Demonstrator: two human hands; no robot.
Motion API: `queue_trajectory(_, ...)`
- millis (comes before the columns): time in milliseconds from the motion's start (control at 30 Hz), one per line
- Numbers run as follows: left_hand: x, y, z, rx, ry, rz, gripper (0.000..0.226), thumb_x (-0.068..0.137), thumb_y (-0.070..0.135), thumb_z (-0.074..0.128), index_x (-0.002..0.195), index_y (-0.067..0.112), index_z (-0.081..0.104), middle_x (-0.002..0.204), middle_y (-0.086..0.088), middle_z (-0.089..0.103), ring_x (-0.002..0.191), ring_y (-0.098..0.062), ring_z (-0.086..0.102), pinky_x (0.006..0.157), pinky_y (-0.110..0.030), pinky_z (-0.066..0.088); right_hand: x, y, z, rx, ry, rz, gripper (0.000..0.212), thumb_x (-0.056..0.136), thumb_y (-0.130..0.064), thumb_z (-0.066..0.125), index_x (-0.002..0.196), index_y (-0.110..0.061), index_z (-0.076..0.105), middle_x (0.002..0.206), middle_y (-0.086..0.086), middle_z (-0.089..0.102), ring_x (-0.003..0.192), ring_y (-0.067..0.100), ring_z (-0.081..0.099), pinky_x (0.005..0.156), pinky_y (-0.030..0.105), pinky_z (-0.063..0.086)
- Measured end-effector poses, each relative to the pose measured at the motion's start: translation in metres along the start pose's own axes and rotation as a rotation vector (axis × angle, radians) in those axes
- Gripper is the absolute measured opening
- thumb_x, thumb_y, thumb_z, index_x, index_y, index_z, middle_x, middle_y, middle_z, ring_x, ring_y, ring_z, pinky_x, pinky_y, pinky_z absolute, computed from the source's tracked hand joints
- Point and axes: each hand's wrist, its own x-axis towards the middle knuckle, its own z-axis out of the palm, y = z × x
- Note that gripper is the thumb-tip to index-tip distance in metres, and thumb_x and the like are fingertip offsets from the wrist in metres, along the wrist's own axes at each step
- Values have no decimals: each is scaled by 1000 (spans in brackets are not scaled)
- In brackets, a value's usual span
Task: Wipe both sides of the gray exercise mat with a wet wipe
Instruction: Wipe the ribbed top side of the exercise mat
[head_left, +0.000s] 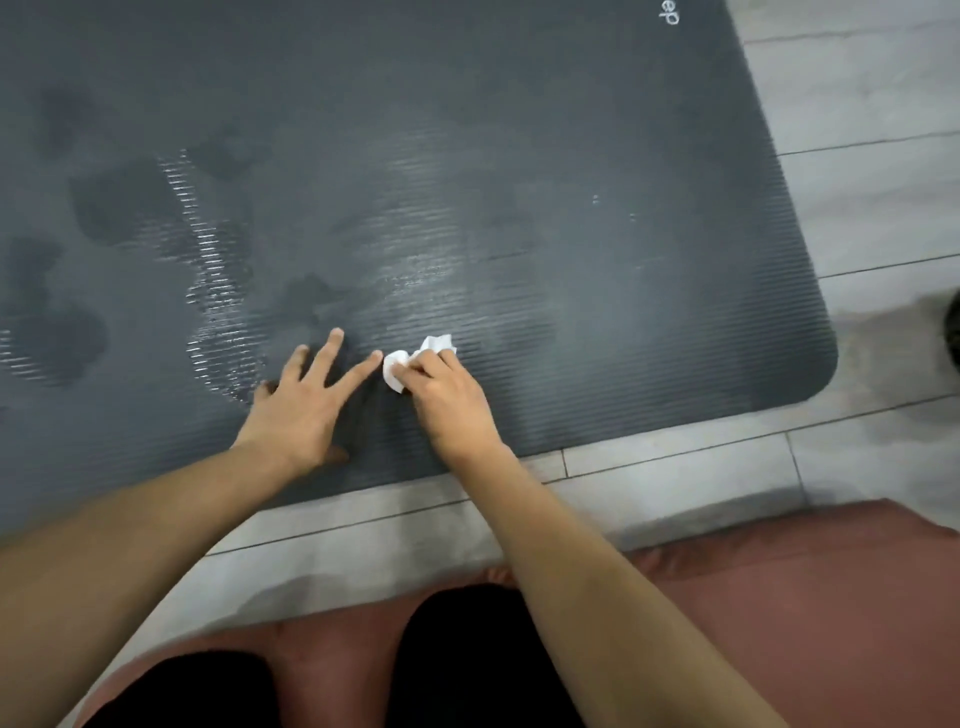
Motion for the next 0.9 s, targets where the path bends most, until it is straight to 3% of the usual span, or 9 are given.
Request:
queue_trajectory(100, 15, 26, -9, -5, 25, 45, 136, 65, 66, 84, 153, 54, -19, 167, 3, -26, 156, -36, -8, 117, -67, 25, 11, 62, -27, -76, 36, 112, 22, 83, -4, 63, 102, -15, 68, 97, 4, 61, 91, 23, 54, 77, 36, 46)
queue_trajectory(167, 29, 41, -15, -17, 35, 24, 137, 63, 71, 81, 153, 53, -21, 166, 3, -28, 156, -36, -13, 118, -70, 20, 23, 136, -51, -174, 213, 311, 4, 83, -17, 60, 85, -16, 62, 85, -3, 57, 83, 14, 52, 82, 38, 45)
queue_trajectory(233, 41, 47, -14, -62, -1, -14, 138, 63, 70, 83, 153, 54, -21, 165, 4, -31, 155, -37, -14, 117, -71, 19, 34, 205, -80, -246, 275, 545, 16, 82, -27, 48, 77, -16, 60, 82, 0, 54, 83, 17, 54, 88, 36, 42)
queue_trajectory(367, 49, 44, -3, -116, -12, -40, 138, 64, 64, 86, 151, 57, -22, 162, 8, -37, 155, -35, -17, 118, -70, 18, 61, 253, -120, -239, 371, 866, 32, 87, -7, 43, 101, -16, 70, 102, 16, 56, 98, 35, 55, 84, 35, 40)
queue_trajectory(467, 49, 43, -1, -133, -9, -43, 138, 65, 62, 86, 150, 58, -22, 161, 10, -39, 155, -34, -20, 119, -70, 16, 104, 226, -111, -170, 387, 808, 36, 86, -2, 43, 100, -19, 71, 97, 11, 51, 96, 34, 54, 79, 34, 39)
queue_trajectory(667, 49, 44, -1, -140, -22, -48, 137, 67, 61, 85, 149, 57, -25, 161, 10, -40, 154, -34, -21, 119, -70, 15, 161, 140, -57, -97, 22, 177, 25, 86, -4, 51, 95, -17, 70, 97, 10, 53, 94, 29, 50, 68, 33, 33)
queue_trajectory(733, 50, 43, 0, -134, -17, -47, 137, 67, 62, 85, 149, 57, -26, 161, 9, -40, 154, -34, -21, 119, -70, 15, 159, 144, -63, -150, -29, 95, 23, 86, -4, 52, 100, -13, 69, 100, 11, 53, 97, 29, 50, 68, 35, 34)
queue_trajectory(800, 50, 42, 0, -134, -16, -51, 138, 67, 62, 85, 149, 57, -25, 161, 9, -40, 154, -34, -21, 119, -71, 15, 151, 183, -83, -200, 96, 241, 22, 88, -6, 52, 103, -7, 69, 106, 16, 57, 101, 34, 54, 76, 38, 40)
queue_trajectory(900, 49, 42, 3, -161, -13, -52, 138, 66, 58, 87, 149, 59, -23, 161, 10, -39, 154, -34, -22, 119, -72, 11, 121, 259, -120, -282, 232, 644, 31, 91, -7, 42, 108, -4, 68, 114, 20, 55, 106, 37, 53, 90, 41, 43)
